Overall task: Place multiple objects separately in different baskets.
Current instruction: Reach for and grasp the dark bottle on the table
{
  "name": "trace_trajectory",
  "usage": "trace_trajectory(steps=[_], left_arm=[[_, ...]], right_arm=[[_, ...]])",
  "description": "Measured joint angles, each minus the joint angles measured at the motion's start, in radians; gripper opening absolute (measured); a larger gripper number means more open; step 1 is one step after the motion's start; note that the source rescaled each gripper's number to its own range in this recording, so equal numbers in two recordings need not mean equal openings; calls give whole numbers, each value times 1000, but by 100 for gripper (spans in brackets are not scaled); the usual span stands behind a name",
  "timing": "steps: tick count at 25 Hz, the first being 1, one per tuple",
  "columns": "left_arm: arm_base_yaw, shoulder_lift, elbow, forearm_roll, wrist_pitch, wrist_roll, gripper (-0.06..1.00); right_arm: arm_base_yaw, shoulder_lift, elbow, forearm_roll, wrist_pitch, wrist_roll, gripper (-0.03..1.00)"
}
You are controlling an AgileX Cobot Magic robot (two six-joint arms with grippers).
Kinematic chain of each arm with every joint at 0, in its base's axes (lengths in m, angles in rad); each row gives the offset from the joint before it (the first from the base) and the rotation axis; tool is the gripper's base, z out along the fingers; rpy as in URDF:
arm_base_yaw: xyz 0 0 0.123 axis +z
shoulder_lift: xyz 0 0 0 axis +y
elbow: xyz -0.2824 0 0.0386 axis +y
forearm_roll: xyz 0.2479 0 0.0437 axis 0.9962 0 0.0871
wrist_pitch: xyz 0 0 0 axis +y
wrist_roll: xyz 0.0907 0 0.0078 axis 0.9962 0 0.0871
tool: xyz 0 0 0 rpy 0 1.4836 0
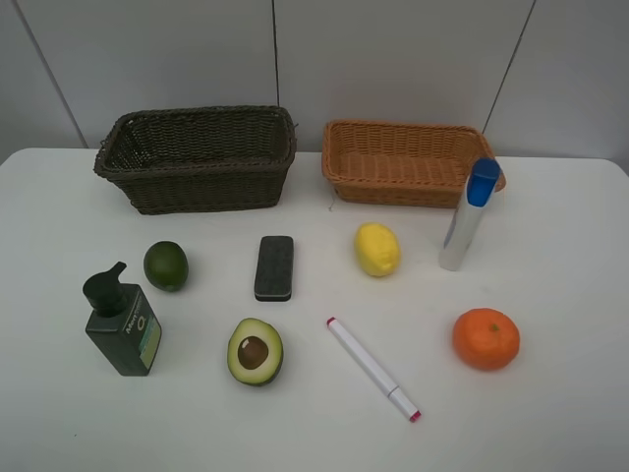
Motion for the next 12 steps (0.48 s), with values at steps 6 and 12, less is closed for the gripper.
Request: trace_trajectory(steps=[6, 12], left_arm=[[0, 0, 0, 3, 0, -4, 100], [0, 0, 0, 5, 0, -4, 100]], right_arm=[[0, 0, 0, 0, 0, 0, 100], [0, 0, 0, 0, 0, 0, 100]])
